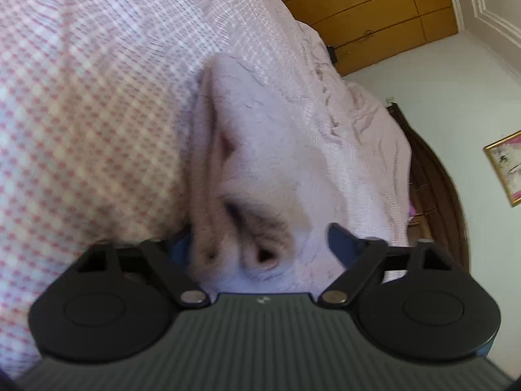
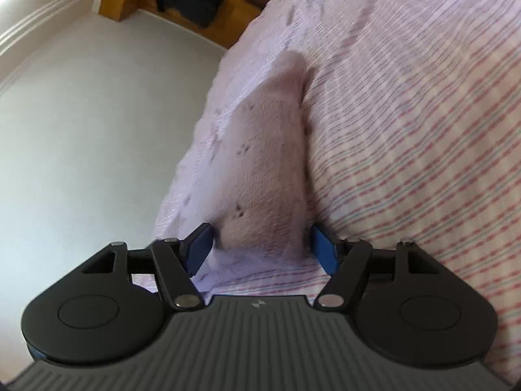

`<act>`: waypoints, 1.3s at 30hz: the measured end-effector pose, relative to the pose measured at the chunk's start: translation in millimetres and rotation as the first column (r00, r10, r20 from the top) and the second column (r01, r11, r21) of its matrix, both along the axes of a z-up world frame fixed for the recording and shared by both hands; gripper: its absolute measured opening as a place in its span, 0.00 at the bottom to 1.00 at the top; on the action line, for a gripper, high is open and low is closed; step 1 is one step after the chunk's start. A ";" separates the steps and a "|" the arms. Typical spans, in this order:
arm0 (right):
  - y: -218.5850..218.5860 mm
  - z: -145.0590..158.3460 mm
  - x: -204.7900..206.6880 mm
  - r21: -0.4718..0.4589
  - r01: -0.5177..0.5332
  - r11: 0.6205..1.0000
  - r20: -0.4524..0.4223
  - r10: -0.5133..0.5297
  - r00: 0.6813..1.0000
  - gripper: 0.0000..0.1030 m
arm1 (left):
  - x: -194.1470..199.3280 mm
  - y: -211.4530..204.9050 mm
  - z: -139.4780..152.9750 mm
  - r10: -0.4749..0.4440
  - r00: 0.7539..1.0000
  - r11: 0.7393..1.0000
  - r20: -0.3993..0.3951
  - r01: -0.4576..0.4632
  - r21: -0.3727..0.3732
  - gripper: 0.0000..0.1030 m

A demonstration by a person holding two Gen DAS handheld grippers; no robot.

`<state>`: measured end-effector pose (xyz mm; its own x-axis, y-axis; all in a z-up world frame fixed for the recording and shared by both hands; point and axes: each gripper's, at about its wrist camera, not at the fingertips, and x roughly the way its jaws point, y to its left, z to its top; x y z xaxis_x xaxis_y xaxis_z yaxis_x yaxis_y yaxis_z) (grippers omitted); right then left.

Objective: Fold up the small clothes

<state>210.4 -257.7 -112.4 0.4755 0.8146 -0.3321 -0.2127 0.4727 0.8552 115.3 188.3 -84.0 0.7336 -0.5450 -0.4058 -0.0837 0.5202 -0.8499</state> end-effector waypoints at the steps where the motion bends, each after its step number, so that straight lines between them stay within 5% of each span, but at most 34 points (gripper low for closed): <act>1: 4.6 -4.8 2.9 0.014 -0.003 1.000 -0.010 0.003 1.000 0.71 | 5.1 -0.9 0.1 0.002 1.000 1.000 0.007 -0.002 -0.007 0.92; 9: -4.3 -8.1 8.4 0.122 0.004 0.993 -0.052 0.002 0.999 0.70 | 39.2 -4.6 0.0 -0.066 0.998 0.998 0.016 0.066 0.019 0.92; 14: -18.6 -11.8 11.9 0.219 0.017 0.976 -0.142 0.015 0.990 0.72 | 14.3 -9.1 -5.7 -0.099 0.995 0.993 -0.010 0.098 -0.068 0.92; 20: -8.8 -7.8 16.6 0.221 0.019 0.975 -0.125 0.009 0.992 0.93 | 15.6 -14.1 -15.2 -0.071 0.997 0.992 -0.018 0.068 -0.104 0.92; 26: -10.4 -8.6 26.5 0.253 0.023 0.967 -0.149 0.015 0.989 0.95 | 24.6 -8.8 -14.8 -0.029 1.000 0.988 0.012 0.030 -0.153 0.92; 29: -18.6 -17.8 20.9 0.304 0.080 0.949 -0.157 -0.032 0.987 0.91 | 19.7 1.7 -19.1 0.001 1.000 0.980 0.008 0.001 -0.201 0.92; 32: -19.9 -23.1 23.3 0.212 0.104 0.972 -0.199 -0.062 0.978 0.59 | 19.4 4.8 -21.9 0.030 1.000 0.977 0.001 -0.029 -0.213 0.91; 33: -21.3 -24.8 23.9 0.218 0.098 0.971 -0.197 -0.054 0.979 0.56 | 19.0 4.7 -21.2 0.038 0.999 0.980 -0.005 -0.038 -0.197 0.85; 36: -21.6 -21.4 18.5 0.193 0.097 0.976 -0.178 -0.063 0.982 0.51 | 22.9 -4.4 -20.2 0.076 0.994 0.991 -0.074 -0.083 -0.100 0.43; 39: -19.9 -14.3 10.9 0.201 0.112 0.973 -0.176 -0.077 0.981 0.47 | 18.1 -7.9 -20.3 0.077 0.994 0.987 -0.080 -0.087 -0.133 0.35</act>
